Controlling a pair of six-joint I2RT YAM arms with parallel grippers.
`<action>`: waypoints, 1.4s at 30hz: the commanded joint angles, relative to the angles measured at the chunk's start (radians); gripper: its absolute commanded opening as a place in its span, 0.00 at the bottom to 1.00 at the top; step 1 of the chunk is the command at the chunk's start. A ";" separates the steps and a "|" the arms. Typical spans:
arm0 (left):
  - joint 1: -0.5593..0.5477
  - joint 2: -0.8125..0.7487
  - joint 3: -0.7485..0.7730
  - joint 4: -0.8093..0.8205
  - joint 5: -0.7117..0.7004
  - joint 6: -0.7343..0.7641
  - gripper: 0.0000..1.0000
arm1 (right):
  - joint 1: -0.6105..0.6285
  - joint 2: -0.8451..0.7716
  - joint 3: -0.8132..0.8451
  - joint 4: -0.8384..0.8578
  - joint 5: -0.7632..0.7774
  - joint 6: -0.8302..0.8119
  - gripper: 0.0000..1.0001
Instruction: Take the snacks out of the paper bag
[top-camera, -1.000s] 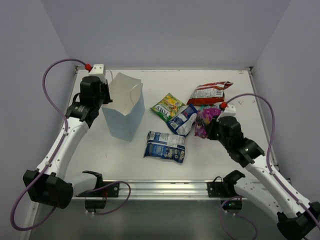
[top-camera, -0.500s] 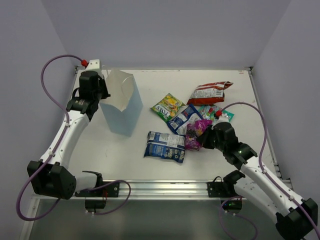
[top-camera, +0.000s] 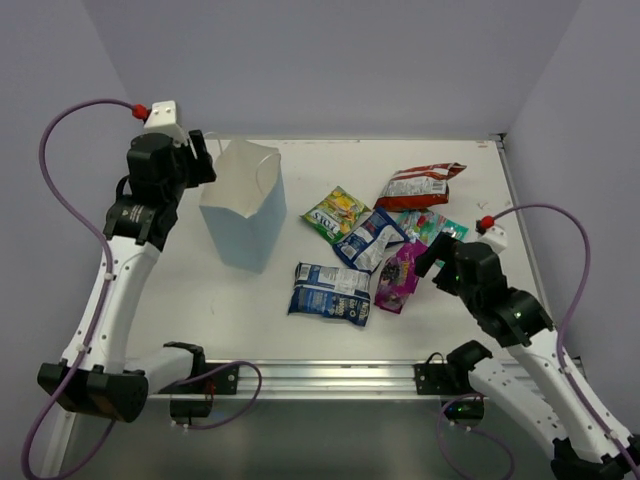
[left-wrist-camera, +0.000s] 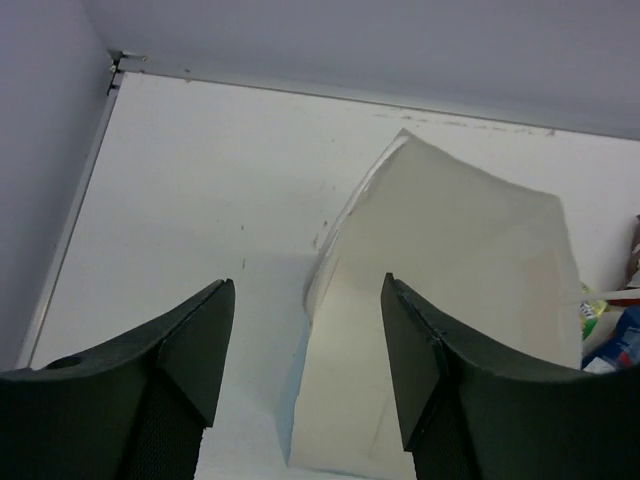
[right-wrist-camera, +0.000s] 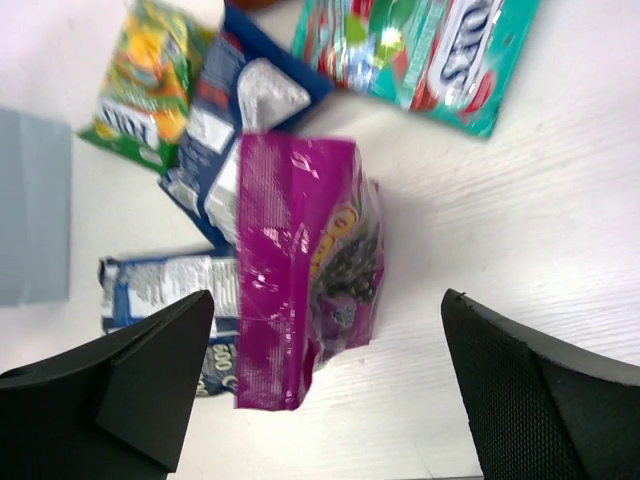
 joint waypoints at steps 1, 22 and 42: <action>0.010 -0.061 0.101 -0.056 0.008 0.018 0.68 | -0.003 -0.029 0.165 -0.170 0.209 -0.002 0.99; -0.029 -0.474 0.248 -0.168 -0.136 0.127 1.00 | -0.003 -0.372 0.672 0.043 0.255 -0.666 0.99; -0.075 -0.532 0.141 -0.171 -0.145 0.121 1.00 | -0.003 -0.402 0.592 0.063 0.189 -0.722 0.99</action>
